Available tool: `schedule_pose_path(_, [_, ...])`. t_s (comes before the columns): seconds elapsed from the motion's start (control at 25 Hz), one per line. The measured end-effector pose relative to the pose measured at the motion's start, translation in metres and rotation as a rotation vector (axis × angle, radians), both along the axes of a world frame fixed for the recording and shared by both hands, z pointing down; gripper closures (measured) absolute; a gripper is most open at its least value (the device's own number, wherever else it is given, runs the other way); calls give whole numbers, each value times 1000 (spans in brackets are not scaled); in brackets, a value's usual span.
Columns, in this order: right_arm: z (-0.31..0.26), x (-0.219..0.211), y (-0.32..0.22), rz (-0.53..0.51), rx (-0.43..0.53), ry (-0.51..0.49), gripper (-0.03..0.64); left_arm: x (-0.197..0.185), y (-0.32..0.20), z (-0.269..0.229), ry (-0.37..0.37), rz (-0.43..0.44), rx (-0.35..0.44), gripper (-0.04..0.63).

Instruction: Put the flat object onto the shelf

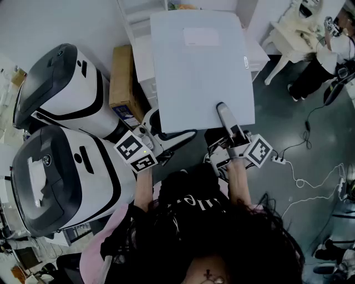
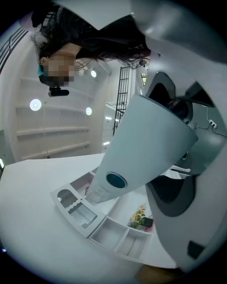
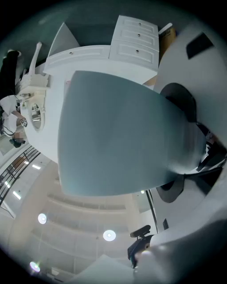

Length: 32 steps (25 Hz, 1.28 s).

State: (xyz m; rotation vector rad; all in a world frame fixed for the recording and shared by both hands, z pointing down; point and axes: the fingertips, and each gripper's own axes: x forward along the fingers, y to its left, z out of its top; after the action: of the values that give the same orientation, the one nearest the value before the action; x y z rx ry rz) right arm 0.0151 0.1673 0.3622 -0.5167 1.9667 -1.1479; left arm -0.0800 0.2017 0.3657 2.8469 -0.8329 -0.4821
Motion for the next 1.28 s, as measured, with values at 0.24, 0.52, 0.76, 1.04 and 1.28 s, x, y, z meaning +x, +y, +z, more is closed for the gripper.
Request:
schedule_pose_path(0.24, [2,-1,-1,4,1,1,313,0,-2,3,-1,7,-5,123])
schedule_pose_path(0.52, [0,-3,-1,11,1,10,313,-2,-3,4,3,19,-11,123])
schedule_pose_path(0.76, [9,1,-2,34,-30,11,313,0,-7,10,11,42,-32,123])
schedule_pose_path(1.04, [16,14,-16,68,-50,20,313,13,-24,16,17,83,-48,123])
schedule_pose_path(1.28, [19,30,-52,63,-61,24,313,29,-60,21,14,80,-70,123])
